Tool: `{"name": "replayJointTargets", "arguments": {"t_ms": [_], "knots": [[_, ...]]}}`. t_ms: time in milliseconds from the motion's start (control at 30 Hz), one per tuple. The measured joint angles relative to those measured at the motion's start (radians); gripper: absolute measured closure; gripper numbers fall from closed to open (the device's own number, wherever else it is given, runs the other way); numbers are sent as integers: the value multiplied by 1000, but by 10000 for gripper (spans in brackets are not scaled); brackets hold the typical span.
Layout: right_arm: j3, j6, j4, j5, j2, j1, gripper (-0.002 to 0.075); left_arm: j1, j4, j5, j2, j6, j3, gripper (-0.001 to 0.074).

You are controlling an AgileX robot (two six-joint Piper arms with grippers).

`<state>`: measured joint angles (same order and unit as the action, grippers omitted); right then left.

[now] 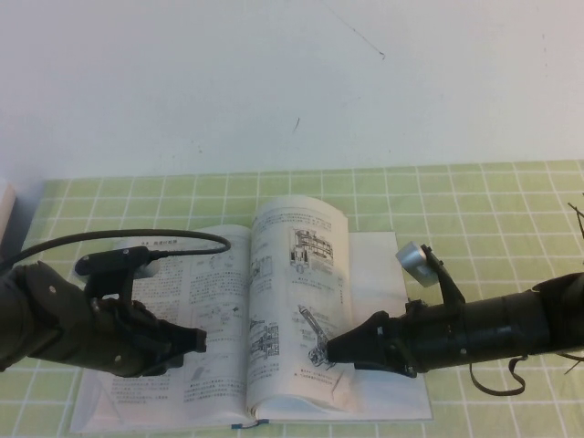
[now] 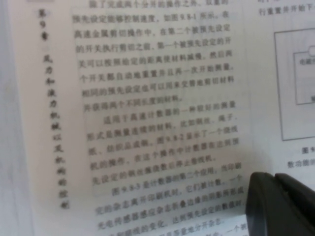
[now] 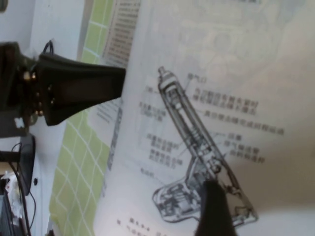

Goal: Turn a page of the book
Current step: Open the closed book

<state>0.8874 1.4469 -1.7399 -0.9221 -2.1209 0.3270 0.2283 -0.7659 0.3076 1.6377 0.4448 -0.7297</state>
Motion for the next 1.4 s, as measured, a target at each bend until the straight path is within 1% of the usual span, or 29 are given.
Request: {"name": "replayJointTargets", "arguments": {"t_ms": [267, 400, 500, 667, 867, 1033, 1267, 1400], "knots": [[18, 38, 2, -75, -23, 1, 293, 0, -2, 4, 0, 11, 0, 737], [26, 41, 13, -163, -31, 9, 293, 0, -8, 4, 0, 22, -2, 738], [33, 41, 15, -207, -31, 19, 293, 0, -46, 6, 0, 54, -2, 738], [61, 23, 39, -209, -28, 19, 293, 0, -116, 21, 0, 159, -2, 738], [136, -82, 66, -213, -23, 19, 293, 0, -195, 58, 1, 257, -2, 738], [230, -169, 79, -218, -23, 19, 293, 0, -224, 155, -10, 349, -2, 738], [318, -224, 84, -226, -23, 19, 293, 0, -224, 216, -147, 385, -2, 738], [330, -234, 85, -230, -23, 19, 293, 0, -162, 310, -253, 396, -2, 738]]}}
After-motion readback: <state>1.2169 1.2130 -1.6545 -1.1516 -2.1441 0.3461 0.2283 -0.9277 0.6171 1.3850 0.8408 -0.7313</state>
